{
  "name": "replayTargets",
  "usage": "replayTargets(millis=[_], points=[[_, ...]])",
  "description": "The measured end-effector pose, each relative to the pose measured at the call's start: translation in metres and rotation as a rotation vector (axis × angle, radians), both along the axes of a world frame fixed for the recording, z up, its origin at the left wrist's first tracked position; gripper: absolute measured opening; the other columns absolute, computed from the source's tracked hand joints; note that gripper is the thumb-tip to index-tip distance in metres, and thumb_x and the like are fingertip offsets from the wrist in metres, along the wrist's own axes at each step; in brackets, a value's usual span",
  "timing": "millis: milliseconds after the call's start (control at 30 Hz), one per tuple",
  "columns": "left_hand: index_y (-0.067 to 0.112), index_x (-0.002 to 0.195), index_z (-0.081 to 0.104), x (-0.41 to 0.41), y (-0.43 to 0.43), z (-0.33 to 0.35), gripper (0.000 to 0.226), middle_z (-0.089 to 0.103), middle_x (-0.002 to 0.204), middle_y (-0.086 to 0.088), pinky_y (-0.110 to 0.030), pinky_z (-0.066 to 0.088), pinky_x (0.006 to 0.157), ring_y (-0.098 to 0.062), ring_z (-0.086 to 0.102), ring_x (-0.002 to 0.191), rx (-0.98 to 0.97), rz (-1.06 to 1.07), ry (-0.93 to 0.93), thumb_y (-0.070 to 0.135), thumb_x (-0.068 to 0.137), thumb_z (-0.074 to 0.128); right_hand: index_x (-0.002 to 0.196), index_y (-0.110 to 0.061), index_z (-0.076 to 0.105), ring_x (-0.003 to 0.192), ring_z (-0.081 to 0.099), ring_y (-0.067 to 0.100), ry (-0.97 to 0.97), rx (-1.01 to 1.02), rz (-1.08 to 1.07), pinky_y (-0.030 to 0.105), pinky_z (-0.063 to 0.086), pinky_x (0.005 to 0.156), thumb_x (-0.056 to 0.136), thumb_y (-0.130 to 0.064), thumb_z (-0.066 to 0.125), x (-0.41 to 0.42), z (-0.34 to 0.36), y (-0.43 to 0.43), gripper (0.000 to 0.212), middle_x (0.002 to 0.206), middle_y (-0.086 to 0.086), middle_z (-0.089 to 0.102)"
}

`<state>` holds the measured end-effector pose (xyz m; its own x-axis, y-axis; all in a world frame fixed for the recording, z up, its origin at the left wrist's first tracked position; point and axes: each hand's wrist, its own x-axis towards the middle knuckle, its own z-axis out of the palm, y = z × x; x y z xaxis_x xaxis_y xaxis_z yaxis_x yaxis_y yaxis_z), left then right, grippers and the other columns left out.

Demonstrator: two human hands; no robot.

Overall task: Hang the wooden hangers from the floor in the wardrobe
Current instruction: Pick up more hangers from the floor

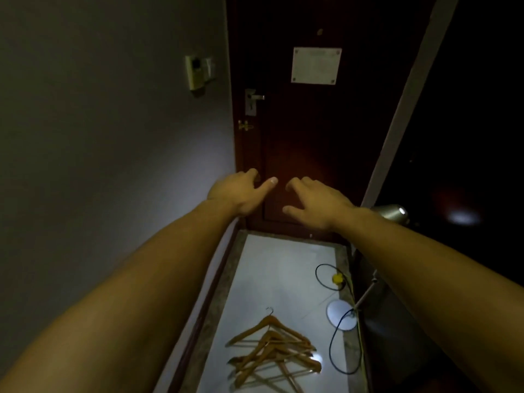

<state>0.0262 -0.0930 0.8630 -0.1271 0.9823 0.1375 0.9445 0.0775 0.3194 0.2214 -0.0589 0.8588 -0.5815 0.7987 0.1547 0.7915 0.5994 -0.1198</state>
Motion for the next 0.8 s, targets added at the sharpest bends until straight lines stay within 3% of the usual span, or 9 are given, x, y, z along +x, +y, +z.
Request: replayTargets(millis=[333, 467, 800], points=[[0.018, 0.142, 0.045, -0.051, 0.034, -0.109, 0.076, 0.055, 0.142, -0.013, -0.048, 0.048, 0.1, -0.033, 0.055, 0.122, -0.286, -0.066, -0.03, 0.072, 0.094, 0.025, 0.142, -0.019, 0.039, 0.121, 0.052, 0.03, -0.023, -0.257, -0.069, 0.044, 0.048, 0.095, 0.095, -0.049, 0.054, -0.053, -0.106, 0.023, 0.058, 0.139, 0.011, 0.05], [0.019, 0.146, 0.042, -0.048, 0.06, -0.162, 0.078, 0.049, 0.15, -0.01, -0.052, 0.042, 0.108, -0.033, 0.05, 0.132, -0.409, -0.072, -0.092, 0.073, 0.093, 0.024, 0.142, -0.02, 0.039, 0.121, 0.052, 0.028, -0.043, -0.385, -0.122, 0.044, 0.049, 0.095, 0.095, -0.05, 0.055, -0.053, -0.155, 0.046, 0.058, 0.141, 0.009, 0.049], [0.016, 0.139, 0.047, -0.033, 0.131, -0.244, 0.076, 0.063, 0.131, -0.012, -0.043, 0.047, 0.097, -0.029, 0.06, 0.118, -0.564, -0.05, -0.155, 0.072, 0.094, 0.025, 0.138, -0.018, 0.041, 0.112, 0.056, 0.028, -0.109, -0.538, -0.153, 0.039, 0.048, 0.085, 0.095, -0.049, 0.054, -0.027, -0.24, 0.127, 0.055, 0.126, 0.01, 0.054]])
